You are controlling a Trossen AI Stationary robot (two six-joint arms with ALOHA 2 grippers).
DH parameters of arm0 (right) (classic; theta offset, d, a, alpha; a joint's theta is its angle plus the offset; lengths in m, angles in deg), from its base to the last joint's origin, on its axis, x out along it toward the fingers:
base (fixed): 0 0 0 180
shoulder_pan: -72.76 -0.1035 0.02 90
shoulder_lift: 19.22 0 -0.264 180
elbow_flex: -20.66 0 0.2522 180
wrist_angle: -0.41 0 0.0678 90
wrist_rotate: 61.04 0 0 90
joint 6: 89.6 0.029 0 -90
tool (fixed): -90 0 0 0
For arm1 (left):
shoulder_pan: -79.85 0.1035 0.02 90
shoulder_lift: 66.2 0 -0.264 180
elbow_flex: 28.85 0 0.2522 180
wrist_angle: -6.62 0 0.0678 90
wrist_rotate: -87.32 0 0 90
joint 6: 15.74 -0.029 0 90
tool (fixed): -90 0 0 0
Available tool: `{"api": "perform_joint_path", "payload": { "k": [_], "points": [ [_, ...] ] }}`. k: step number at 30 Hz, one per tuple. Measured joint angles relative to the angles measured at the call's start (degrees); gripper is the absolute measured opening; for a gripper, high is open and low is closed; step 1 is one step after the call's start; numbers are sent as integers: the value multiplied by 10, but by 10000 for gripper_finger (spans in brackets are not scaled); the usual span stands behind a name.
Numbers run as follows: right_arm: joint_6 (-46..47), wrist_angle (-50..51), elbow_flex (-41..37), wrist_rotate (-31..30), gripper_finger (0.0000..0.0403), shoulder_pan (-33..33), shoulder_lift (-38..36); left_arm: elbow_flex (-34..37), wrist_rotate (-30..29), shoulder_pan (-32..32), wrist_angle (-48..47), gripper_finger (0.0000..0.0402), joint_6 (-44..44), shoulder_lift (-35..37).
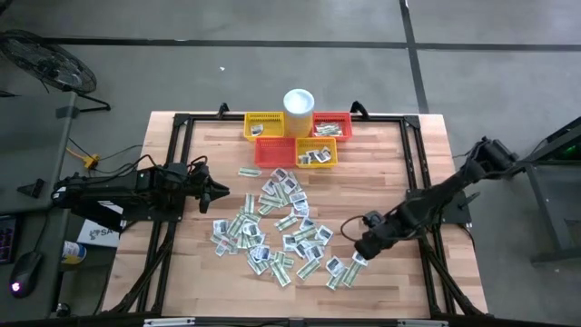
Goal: Pick & Place First Aid Supplies
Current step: Put the black towelette pack into the bottom yellow basket
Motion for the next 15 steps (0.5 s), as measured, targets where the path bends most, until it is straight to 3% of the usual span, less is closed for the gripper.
{"api": "perform_joint_path", "payload": {
  "k": [15],
  "points": [
    [31, -78, 3, -2, 169, -18, 92, 0, 0, 0, 0, 80, 0, 0]
  ]
}}
